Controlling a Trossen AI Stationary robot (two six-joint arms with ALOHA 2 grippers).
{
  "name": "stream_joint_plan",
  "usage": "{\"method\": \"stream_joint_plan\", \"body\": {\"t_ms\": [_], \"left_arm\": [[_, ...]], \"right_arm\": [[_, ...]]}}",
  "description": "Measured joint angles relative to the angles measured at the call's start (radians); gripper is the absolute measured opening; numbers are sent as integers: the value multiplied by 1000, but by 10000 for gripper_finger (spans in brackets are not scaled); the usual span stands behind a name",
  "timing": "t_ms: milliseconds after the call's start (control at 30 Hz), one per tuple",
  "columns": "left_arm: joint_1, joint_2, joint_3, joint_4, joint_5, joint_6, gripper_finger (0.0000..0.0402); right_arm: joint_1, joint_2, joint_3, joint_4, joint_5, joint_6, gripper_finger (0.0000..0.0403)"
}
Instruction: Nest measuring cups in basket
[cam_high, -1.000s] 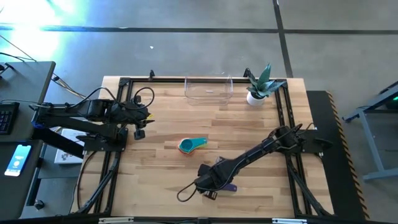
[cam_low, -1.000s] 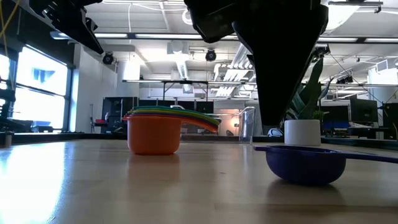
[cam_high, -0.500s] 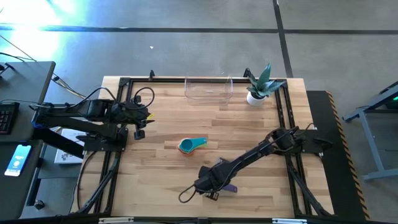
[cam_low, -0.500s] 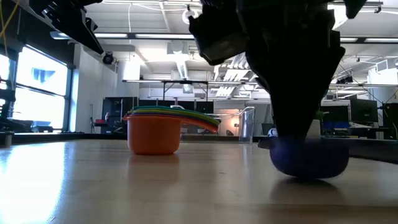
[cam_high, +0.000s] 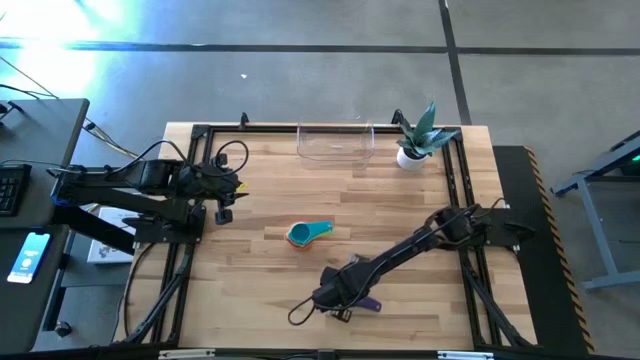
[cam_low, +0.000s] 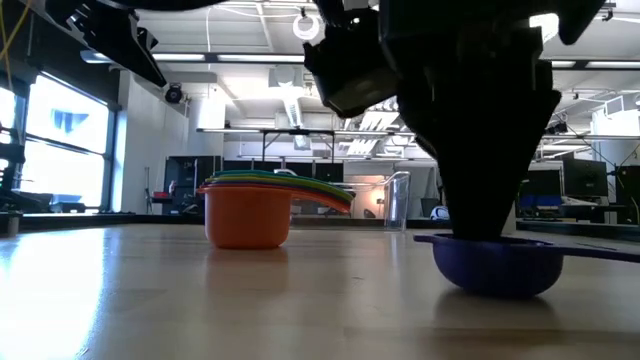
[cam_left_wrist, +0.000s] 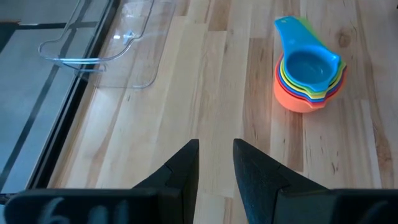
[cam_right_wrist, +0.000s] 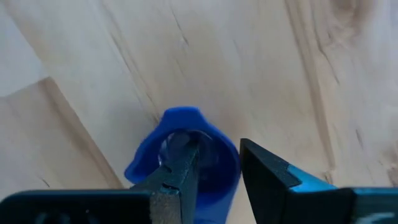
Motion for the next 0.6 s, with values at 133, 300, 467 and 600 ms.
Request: {"method": "stream_joint_plan", "body": {"t_ms": [133,300,467,600], "left_arm": [[0,0,0,0,0,10,90],[0,0,0,-1,0,10,90],[0,0,0,-1,0,10,90],[0,0,0,-1,0,10,90]], "right_arm": [[-8,14,0,6,-28,14,82],[-24,11,0,5,-47,87,14],[-42,5,0,10,-86,129,7],[-62,5,43,-6,-78,130,4]]}}
